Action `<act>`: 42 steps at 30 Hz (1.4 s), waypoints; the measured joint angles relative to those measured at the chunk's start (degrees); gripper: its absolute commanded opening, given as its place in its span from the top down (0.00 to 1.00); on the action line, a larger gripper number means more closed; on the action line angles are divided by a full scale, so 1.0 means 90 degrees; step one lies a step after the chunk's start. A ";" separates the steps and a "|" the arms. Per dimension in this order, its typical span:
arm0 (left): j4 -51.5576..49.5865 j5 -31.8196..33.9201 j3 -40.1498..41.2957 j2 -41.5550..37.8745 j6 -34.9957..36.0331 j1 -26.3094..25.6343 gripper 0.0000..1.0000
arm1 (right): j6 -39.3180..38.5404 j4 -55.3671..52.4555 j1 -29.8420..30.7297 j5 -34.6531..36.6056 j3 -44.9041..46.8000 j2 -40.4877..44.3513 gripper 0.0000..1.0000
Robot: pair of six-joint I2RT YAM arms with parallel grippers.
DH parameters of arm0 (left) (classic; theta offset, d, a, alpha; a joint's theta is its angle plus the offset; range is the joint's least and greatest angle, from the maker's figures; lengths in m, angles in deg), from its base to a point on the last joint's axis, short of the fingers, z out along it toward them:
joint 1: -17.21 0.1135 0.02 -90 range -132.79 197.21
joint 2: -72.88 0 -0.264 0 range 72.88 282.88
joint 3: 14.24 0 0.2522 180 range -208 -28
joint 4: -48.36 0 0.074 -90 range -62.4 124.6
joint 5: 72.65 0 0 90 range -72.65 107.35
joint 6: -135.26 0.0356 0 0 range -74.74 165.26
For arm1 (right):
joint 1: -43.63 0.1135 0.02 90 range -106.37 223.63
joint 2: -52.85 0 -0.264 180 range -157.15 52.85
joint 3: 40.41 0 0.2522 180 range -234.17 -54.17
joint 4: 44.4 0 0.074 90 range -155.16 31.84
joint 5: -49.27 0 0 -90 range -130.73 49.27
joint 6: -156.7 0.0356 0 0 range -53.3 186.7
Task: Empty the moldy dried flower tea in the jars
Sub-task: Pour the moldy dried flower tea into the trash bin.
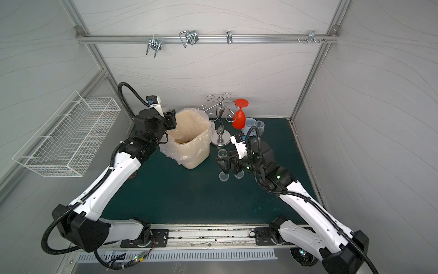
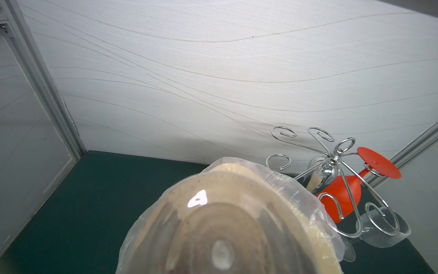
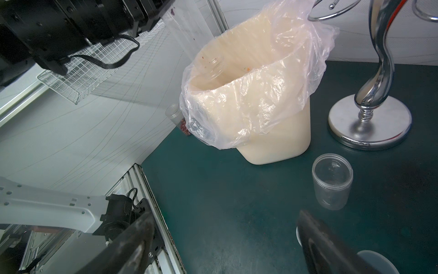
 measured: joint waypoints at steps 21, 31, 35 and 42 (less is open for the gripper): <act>-0.0879 -0.0124 -0.0510 0.0250 -0.0051 0.0066 1.00 | -0.0209 -0.0347 0.0000 0.0250 0.0308 0.0933 0.02; -0.0993 -0.0459 -0.0619 0.0267 -0.0359 0.0223 1.00 | -0.0257 -0.0389 -0.0002 0.0270 0.0384 0.0952 0.02; -0.1056 -0.0495 -0.0619 0.0253 -0.0369 0.0316 1.00 | -0.0270 -0.0391 -0.0002 0.0291 0.0384 0.1022 0.02; -0.1161 -0.0920 -0.0622 0.0233 -0.0605 0.0578 1.00 | -0.0270 -0.0403 -0.0005 0.0291 0.0384 0.1056 0.02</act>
